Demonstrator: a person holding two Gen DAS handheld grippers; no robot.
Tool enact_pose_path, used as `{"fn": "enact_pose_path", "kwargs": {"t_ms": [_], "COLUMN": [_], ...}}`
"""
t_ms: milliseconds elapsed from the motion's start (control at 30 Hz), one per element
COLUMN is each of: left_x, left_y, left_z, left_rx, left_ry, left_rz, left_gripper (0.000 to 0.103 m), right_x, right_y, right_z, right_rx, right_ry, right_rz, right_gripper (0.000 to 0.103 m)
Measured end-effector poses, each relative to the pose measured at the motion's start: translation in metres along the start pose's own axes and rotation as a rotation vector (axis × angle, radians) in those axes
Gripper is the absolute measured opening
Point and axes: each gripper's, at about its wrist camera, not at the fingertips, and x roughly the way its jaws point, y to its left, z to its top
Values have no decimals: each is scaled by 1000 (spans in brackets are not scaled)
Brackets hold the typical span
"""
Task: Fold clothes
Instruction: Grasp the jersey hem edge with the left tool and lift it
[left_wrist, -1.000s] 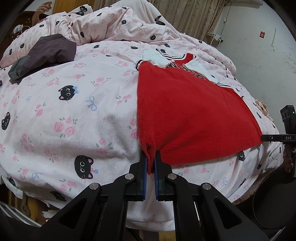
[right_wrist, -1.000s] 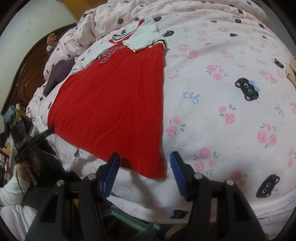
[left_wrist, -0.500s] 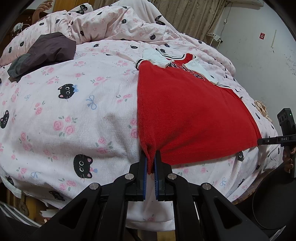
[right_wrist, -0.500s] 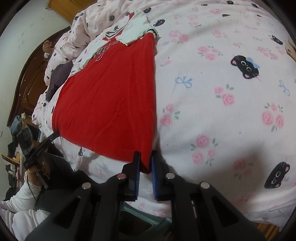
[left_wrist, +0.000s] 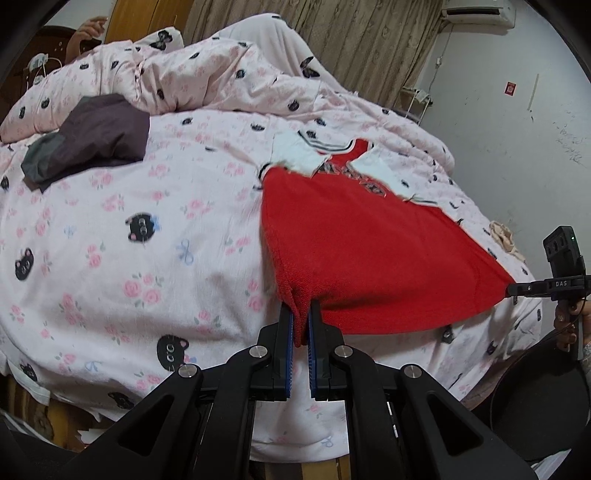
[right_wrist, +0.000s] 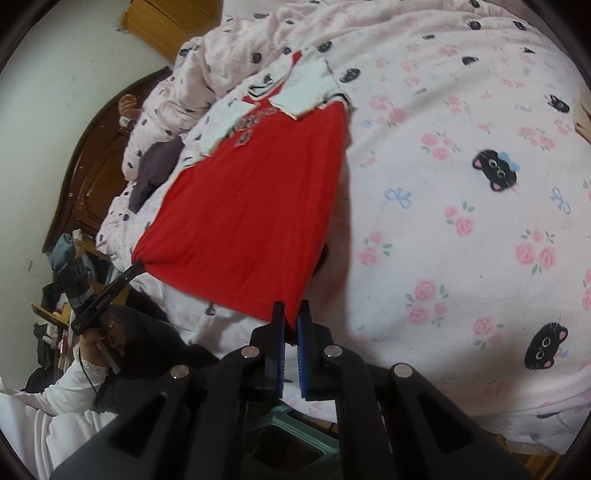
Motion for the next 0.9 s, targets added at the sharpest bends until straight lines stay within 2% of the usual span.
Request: {"fn": "enact_pose_path", "kwargs": {"t_ms": [200, 367, 533, 900], "left_x": [-8, -9, -2, 49], "left_y": [-3, -4, 2, 15], "left_z": [22, 55, 92, 184], "left_rx": [-18, -35, -64, -73], "left_ry": [-5, -18, -22, -31], "left_rz": [-24, -29, -28, 9], "left_gripper": [5, 5, 5, 5], "right_x": [-16, -32, -40, -31], "right_y": [8, 13, 16, 5], "right_z": [17, 44, 81, 184], "right_rx": [20, 14, 19, 24], "right_ry": [-53, -91, -112, -132], "right_rz": [75, 111, 140, 114], "right_gripper": [6, 6, 6, 6]}}
